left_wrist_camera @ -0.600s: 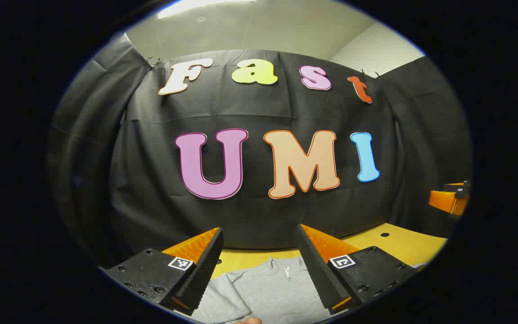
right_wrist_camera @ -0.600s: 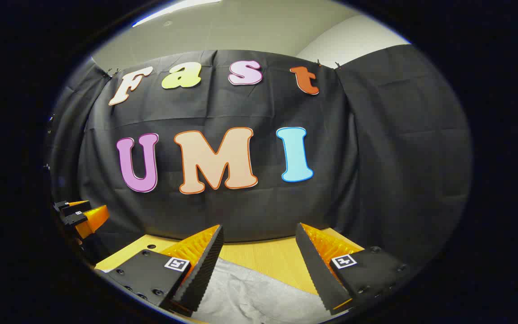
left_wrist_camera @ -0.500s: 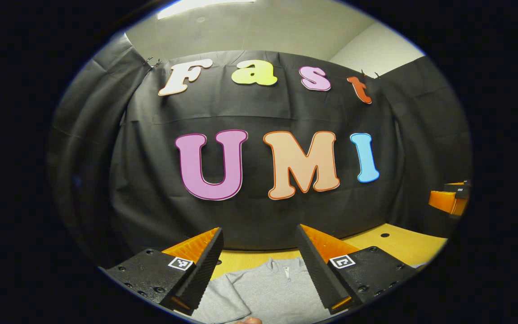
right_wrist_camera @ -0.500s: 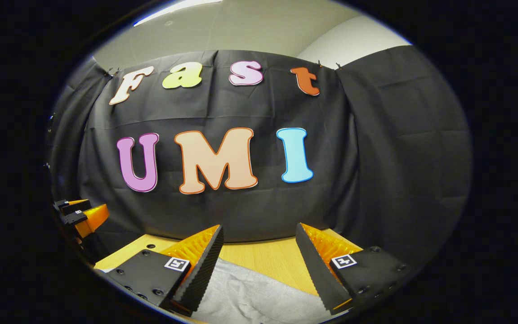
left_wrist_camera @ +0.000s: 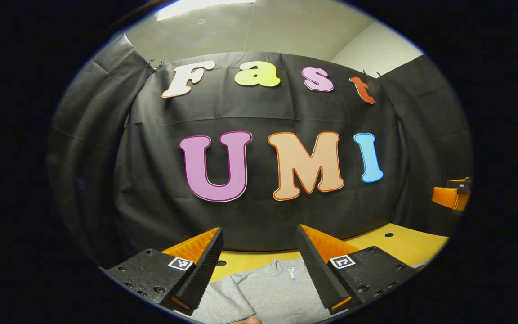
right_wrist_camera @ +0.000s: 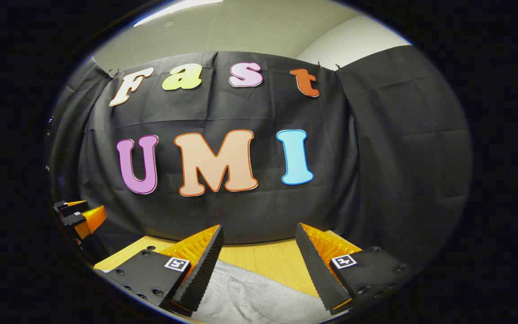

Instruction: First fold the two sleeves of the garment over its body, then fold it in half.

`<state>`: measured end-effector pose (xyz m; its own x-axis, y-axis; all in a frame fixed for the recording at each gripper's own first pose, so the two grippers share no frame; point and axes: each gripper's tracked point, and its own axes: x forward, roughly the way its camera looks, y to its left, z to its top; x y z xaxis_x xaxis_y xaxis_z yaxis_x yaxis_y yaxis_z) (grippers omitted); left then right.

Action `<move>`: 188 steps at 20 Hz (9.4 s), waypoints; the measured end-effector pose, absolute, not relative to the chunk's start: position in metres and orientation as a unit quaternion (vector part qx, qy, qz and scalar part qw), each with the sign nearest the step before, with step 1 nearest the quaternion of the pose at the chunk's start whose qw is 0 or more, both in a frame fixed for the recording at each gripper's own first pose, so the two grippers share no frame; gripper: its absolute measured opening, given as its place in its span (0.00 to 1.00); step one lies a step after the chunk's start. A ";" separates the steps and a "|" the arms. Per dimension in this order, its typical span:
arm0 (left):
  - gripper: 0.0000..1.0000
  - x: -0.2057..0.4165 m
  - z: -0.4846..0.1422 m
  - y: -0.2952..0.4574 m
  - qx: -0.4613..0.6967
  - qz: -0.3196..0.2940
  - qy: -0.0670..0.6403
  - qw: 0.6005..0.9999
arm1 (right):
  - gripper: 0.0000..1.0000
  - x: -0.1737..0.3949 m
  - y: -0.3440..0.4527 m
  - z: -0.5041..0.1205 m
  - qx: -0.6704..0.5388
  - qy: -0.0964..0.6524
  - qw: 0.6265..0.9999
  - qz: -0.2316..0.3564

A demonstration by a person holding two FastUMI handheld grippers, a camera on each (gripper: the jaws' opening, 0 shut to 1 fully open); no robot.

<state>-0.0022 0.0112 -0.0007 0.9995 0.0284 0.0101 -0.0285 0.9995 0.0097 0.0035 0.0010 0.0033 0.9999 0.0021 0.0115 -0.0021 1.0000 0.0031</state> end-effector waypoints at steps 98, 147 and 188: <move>0.94 -0.070 -0.027 0.150 0.051 0.191 0.038 0.979 | 0.13 0.096 0.045 -0.202 0.046 0.320 0.943 0.083; 0.98 -0.225 -0.100 0.330 0.039 0.370 0.123 0.920 | 0.99 0.097 0.395 -0.291 -0.031 0.314 0.904 0.288; 0.05 -0.216 -0.366 0.260 -0.179 0.276 0.399 0.856 | 0.98 0.088 0.133 -0.204 -0.047 0.240 0.962 0.124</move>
<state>-0.2162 0.2597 -0.3665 0.5290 0.3285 -0.7825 -0.6150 0.7838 -0.0868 0.0879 0.1329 -0.2043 0.8536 0.2163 -0.4740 -0.2618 0.9646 -0.0314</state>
